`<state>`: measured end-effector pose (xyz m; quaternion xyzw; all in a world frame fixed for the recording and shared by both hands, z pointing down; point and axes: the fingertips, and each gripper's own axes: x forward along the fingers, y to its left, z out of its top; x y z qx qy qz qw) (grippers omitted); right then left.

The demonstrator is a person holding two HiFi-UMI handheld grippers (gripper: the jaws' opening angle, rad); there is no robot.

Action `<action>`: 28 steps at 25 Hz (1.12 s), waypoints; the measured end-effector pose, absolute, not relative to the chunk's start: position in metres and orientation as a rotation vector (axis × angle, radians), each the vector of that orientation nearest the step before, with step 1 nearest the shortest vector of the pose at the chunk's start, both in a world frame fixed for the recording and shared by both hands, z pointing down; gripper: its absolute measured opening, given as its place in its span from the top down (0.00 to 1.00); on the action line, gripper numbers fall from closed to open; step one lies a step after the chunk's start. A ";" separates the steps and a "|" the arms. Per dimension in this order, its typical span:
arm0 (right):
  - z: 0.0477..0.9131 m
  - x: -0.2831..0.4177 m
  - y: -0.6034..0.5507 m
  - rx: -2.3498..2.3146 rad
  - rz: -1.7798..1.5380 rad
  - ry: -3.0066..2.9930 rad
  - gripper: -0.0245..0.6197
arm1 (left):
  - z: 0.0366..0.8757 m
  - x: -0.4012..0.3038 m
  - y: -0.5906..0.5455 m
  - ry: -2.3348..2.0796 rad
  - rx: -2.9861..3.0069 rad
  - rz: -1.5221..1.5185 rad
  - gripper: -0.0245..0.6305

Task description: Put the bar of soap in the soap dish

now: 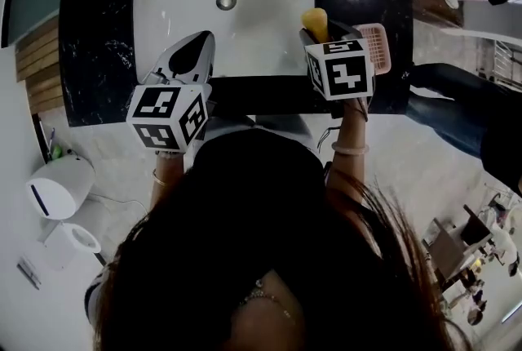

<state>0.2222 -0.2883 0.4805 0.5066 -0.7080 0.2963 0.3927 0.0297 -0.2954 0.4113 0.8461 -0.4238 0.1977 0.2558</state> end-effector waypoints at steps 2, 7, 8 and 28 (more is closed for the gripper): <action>0.478 0.233 -0.284 1.286 0.753 -1.795 0.64 | 0.412 0.039 -0.294 -1.149 2.303 0.546 0.97; 0.472 0.263 -0.271 1.295 0.761 -1.791 0.64 | 0.411 0.063 -0.289 -1.142 2.320 0.569 0.97; 0.471 0.270 -0.269 1.300 0.761 -1.789 0.64 | 0.411 0.068 -0.289 -1.141 2.322 0.572 0.97; 0.487 0.371 -0.242 1.322 0.823 -1.698 0.64 | 0.424 0.134 -0.274 -1.130 2.311 0.575 0.97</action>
